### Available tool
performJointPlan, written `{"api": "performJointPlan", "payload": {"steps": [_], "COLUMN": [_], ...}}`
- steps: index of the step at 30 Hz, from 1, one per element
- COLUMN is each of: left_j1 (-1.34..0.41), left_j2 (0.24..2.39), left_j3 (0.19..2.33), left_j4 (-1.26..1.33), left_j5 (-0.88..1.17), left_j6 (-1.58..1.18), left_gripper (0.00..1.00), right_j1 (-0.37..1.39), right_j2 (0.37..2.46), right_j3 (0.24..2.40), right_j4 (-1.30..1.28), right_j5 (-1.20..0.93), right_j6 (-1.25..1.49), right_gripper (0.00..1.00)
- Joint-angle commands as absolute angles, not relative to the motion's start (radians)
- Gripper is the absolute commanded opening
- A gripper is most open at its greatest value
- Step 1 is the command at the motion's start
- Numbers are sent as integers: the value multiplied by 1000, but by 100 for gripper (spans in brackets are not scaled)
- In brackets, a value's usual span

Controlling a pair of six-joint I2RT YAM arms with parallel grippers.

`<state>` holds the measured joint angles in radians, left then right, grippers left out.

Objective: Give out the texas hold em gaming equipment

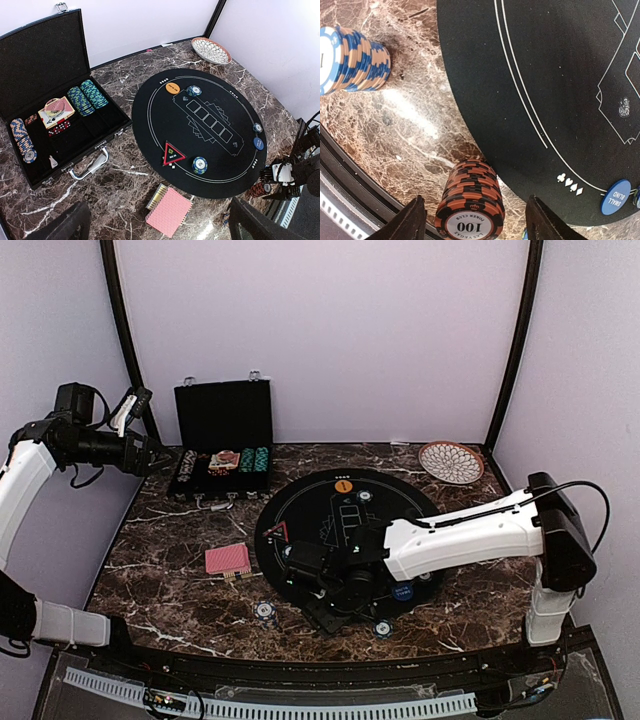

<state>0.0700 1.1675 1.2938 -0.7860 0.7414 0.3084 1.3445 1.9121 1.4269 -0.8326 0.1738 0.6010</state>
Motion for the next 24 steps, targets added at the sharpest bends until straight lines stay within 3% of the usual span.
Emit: {"api": "performJointPlan", "payload": {"steps": [1, 9, 24], "left_j1": [73, 73, 74], "left_j2": [1144, 1144, 1140], "left_j3": [1312, 1308, 1307], "left_j4": [-809, -805, -805], "left_j5": [744, 744, 739], "left_j6": [327, 327, 328], "left_gripper": [99, 99, 99], "right_j1": [1338, 1333, 1319], "right_j2": [1921, 1921, 1925], "right_j3": [1442, 1433, 1403], "right_j4": [-811, -807, -790], "right_j5": [161, 155, 141], "right_j6": [597, 599, 597], "right_gripper": [66, 57, 56]}}
